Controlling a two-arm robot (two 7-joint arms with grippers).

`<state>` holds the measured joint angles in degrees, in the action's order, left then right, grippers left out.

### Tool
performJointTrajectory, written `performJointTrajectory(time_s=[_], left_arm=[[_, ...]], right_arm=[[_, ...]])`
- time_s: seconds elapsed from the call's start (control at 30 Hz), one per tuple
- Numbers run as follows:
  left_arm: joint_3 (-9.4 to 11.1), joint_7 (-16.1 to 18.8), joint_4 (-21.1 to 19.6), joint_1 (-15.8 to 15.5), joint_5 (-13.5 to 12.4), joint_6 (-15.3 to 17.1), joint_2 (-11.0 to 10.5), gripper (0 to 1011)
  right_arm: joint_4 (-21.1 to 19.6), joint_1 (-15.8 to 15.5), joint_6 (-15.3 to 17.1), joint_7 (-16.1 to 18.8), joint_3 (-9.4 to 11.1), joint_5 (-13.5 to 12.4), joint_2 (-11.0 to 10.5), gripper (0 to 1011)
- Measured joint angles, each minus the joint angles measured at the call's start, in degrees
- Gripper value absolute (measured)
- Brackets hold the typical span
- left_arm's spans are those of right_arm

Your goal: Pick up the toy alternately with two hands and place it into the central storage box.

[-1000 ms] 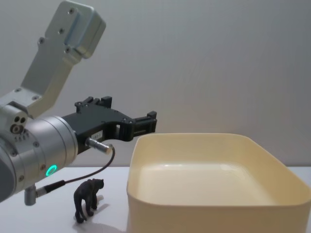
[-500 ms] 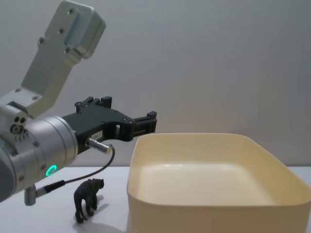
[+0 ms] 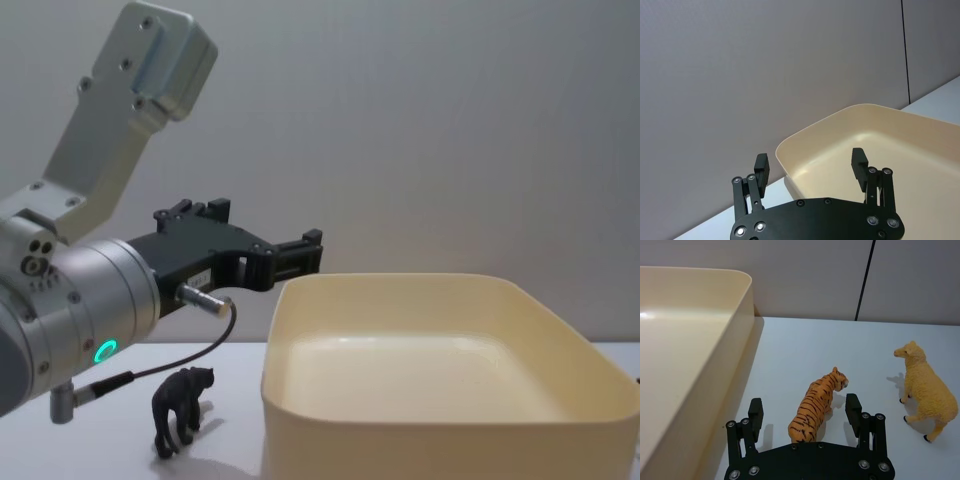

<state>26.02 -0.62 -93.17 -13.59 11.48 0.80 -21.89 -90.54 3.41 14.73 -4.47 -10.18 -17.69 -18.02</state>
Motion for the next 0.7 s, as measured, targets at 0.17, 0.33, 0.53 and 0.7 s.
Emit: performJointTrajectory(time_s=[0.17,0.33,0.53,0.7], left_arm=[[0.00,0.00,0.00,0.00,0.00,0.00,0.00,1001],[0.00,0.00,0.00,0.00,0.00,0.00,0.00,1001],[0.00,0.00,0.00,0.00,0.00,0.00,0.00,1001],[0.00,0.00,0.00,0.00,0.00,0.00,0.00,1001]], right_arm=[[1.82,1.07,0.40,-0.36,-0.41,1.28,0.79,961],[3.04,1.80,0.65,-0.62,-0.68,2.17,1.33,858],[3.88,2.28,0.80,-0.79,-0.87,2.77,1.70,677],[4.30,2.54,0.86,-0.86,-0.97,3.03,1.89,517]])
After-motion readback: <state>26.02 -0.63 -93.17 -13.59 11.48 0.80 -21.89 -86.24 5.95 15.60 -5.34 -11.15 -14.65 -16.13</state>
